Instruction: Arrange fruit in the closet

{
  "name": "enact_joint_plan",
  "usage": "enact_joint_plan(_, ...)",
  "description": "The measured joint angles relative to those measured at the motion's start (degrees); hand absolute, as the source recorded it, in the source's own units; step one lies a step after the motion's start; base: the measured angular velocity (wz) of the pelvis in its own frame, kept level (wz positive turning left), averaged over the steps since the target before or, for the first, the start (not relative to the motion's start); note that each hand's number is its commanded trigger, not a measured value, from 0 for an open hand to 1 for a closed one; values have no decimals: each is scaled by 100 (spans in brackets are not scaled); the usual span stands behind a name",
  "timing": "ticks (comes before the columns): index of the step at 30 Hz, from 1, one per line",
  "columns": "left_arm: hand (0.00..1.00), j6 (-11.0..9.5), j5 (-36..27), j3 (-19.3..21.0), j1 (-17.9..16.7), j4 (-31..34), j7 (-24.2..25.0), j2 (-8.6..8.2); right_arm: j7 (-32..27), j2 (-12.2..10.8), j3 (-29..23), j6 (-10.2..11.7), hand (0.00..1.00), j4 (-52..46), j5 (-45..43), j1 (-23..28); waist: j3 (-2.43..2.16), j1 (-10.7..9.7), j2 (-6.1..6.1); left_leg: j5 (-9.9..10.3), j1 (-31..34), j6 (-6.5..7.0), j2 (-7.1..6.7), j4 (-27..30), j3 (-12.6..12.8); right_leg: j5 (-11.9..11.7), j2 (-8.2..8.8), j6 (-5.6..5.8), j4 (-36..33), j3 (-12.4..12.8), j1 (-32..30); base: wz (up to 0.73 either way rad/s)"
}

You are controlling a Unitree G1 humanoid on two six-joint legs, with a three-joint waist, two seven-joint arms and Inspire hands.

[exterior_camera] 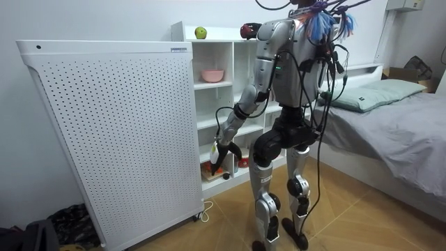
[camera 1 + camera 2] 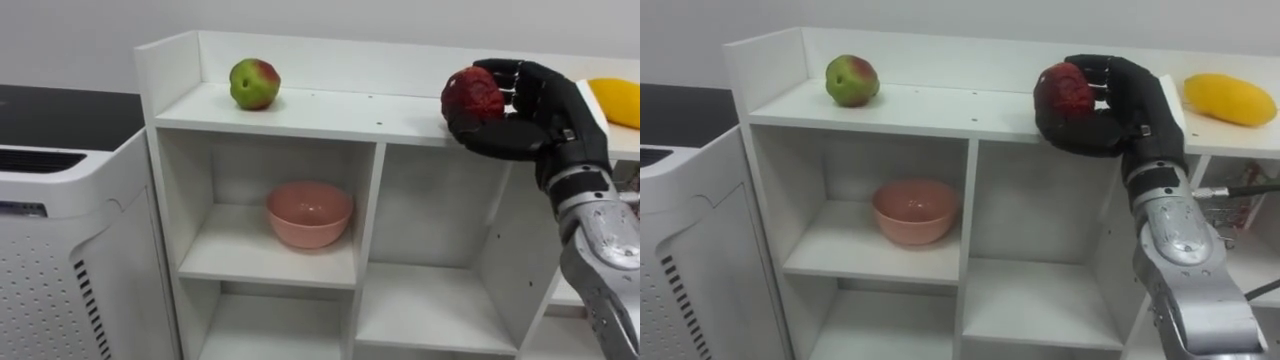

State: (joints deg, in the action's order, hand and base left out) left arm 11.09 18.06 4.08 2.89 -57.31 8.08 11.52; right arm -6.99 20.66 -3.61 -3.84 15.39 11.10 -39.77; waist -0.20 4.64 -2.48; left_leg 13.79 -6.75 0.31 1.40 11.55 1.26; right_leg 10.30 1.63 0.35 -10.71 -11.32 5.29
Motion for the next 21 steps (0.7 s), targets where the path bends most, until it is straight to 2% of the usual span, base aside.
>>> enact_joint_plan(3,0,0,-49,2,4,-5,23,41,31,0,14,-5,100,-118,-53,2,-2,-8,7,0,12,0,0,3,1,0,1,0,-3,6,-13,0)
enact_joint_plan(8,0,-13,-50,-209,27,-10,46,49,245,-16,470,-247,100,-977,-131,238,-8,-43,55,0,42,0,-3,-1,2,0,-1,0,-2,30,-43,0)
enact_joint_plan(12,0,-25,-50,-224,52,-11,46,48,289,-29,581,-251,100,-1549,-120,457,-9,-44,89,0,50,0,-3,0,1,-1,-1,2,3,40,-41,0)
enact_joint_plan(15,0,-32,-58,-225,40,-8,19,47,304,-37,673,-248,100,-2166,12,804,-10,-7,173,0,13,0,-3,-17,16,-3,0,5,4,56,-22,-3)
enact_joint_plan(21,0,-267,-55,-233,-17,-78,-131,41,529,-84,754,-242,100,-2690,45,1447,-15,4,242,-2,4,-2,2,-25,19,-4,-12,4,2,86,-22,0)
